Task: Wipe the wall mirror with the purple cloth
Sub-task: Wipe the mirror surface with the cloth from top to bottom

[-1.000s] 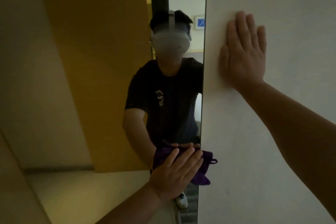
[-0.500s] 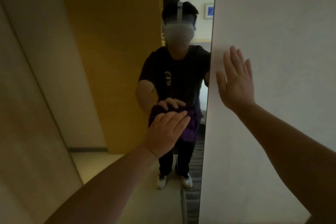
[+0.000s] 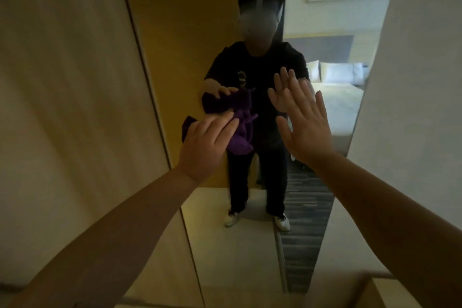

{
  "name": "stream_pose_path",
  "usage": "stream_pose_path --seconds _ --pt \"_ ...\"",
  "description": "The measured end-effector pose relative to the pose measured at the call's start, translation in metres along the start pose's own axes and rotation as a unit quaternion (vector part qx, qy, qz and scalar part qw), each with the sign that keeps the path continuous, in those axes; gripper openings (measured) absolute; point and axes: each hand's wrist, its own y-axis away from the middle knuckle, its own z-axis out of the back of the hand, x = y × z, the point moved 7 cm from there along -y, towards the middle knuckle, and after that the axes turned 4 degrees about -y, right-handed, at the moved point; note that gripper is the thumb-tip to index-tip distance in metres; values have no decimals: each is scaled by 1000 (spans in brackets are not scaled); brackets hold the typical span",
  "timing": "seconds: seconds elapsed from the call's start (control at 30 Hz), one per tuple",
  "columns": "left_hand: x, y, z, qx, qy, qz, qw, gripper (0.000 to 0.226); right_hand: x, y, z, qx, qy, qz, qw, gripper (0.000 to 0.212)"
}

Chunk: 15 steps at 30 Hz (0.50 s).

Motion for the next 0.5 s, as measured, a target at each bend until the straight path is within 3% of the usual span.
stream_pose_path --seconds 0.33,0.5 --pt "97 83 -32 -22 -28 60 998 47 54 35 -112 69 68 24 995 62" --pt "98 102 -55 -88 -48 55 993 45 53 64 -151 27 123 45 991 61"
